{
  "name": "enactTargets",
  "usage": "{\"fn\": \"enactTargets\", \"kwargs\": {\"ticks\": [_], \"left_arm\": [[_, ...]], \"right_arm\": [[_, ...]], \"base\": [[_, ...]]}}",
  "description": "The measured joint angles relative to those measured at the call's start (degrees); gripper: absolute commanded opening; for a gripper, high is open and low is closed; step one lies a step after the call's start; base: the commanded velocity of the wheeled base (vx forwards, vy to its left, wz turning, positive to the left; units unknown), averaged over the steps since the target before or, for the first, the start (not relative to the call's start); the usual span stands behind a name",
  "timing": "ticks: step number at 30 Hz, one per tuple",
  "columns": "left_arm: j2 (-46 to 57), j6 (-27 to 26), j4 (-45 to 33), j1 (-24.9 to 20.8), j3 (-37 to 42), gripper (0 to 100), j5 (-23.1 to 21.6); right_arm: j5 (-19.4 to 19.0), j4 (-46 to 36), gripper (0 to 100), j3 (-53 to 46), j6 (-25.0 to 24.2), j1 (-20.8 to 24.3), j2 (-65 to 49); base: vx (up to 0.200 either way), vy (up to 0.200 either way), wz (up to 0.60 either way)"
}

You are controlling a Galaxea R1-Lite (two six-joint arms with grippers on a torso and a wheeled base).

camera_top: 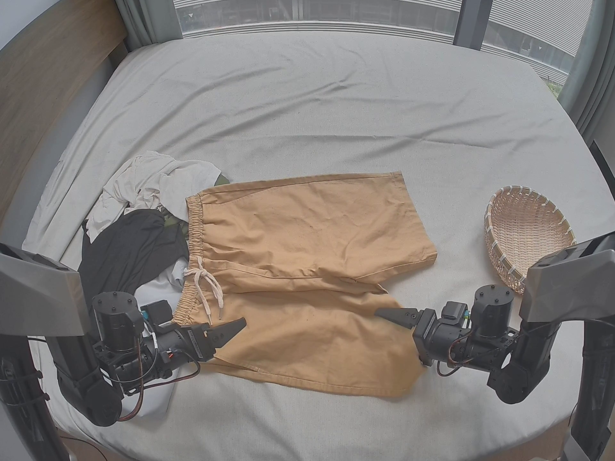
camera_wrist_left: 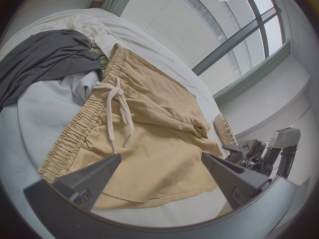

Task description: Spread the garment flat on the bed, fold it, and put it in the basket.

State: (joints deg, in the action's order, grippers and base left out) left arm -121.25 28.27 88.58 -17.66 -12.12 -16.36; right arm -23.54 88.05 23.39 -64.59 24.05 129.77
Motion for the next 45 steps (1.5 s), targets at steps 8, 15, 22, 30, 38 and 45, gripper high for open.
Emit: {"fn": "enactTargets", "kwargs": {"ticks": [8,15,22,30,38,45], "left_arm": [[-0.09,0.02,-0.01,-0.09,0.0,100,0.02],[-0.24,0.0,0.0,-0.02,0.35,100,0.02],[-0.37,0.0,0.0,-0.02,0.66,100,0.07],[-0.41,0.02,0.02,-0.06,1.01,100,0.02],[-0.41,0.02,0.07,0.04,1.12,100,0.07],[-0.45,0.02,0.0,-0.02,1.12,100,0.07]], "right_arm": [[-2.6,0.09,100,0.26,-4.24,-0.6,-5.71],[-2.56,0.22,100,0.83,-4.9,-2.69,-8.37],[-2.4,0.24,100,1.33,-4.88,-4.44,-8.91],[-1.69,0.27,100,1.4,-4.85,-4.92,-7.5],[0.94,0.27,0,2.89,-4.68,-5.9,-4.94],[0.94,0.24,0,2.97,-4.35,-7.46,-4.39]], "base": [[0.0,0.0,0.0],[0.0,0.0,0.0],[0.0,0.0,0.0],[0.0,0.0,0.0],[0.0,0.0,0.0],[0.0,0.0,0.0]]}}
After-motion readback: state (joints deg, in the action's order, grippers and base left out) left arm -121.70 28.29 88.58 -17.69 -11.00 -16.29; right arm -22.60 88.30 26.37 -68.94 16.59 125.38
